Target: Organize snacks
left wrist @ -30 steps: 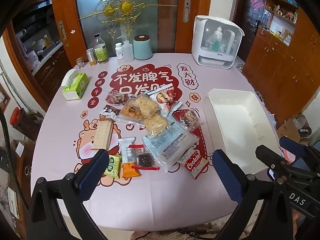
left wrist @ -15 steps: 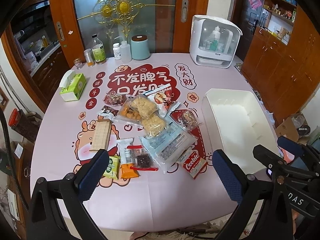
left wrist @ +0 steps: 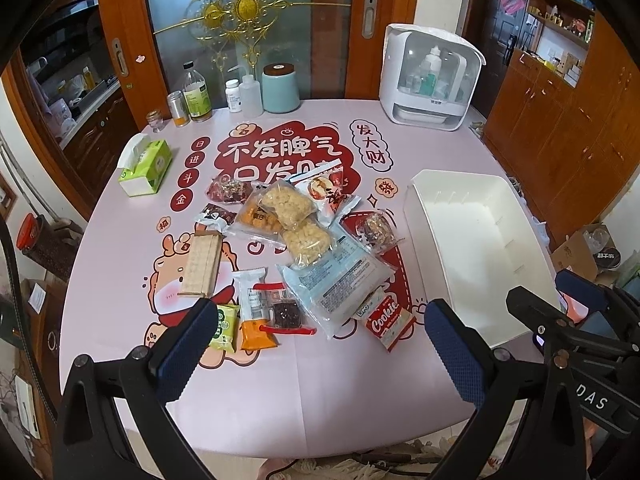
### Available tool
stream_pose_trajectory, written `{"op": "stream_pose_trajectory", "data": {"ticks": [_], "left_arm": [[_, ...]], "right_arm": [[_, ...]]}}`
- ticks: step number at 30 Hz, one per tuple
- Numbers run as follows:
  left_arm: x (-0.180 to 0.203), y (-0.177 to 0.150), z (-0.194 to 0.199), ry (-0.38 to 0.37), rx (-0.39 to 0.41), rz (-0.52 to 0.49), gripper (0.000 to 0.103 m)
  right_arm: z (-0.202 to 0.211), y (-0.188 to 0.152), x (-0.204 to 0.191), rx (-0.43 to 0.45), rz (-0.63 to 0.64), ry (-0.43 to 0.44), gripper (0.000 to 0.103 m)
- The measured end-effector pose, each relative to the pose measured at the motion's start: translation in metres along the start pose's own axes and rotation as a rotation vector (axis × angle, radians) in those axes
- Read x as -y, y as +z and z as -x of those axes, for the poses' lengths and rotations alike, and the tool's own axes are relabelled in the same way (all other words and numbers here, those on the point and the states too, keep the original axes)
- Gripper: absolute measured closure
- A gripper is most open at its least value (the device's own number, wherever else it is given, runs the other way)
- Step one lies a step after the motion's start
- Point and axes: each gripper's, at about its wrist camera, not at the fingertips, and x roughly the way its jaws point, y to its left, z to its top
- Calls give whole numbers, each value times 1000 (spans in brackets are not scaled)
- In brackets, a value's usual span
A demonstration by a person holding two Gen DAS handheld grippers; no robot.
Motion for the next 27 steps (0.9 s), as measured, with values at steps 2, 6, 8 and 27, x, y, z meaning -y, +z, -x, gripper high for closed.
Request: {"op": "stream_pose_trajectory", "data": {"ticks": [2, 6, 8, 27], "left_arm": [[3, -1, -1, 2, -1, -4, 1], [2, -1, 0, 2, 0, -4, 1], [2, -1, 0, 3, 0, -5, 1], [6, -7, 4, 14, 4, -3, 1]], "right_arm": [[0, -1, 0, -2, -1, 0, 27], [2, -3, 2, -5, -3, -3, 27], [2, -3, 2, -7, -5, -3, 27], [11, -8, 4, 19, 4, 7, 18]]}}
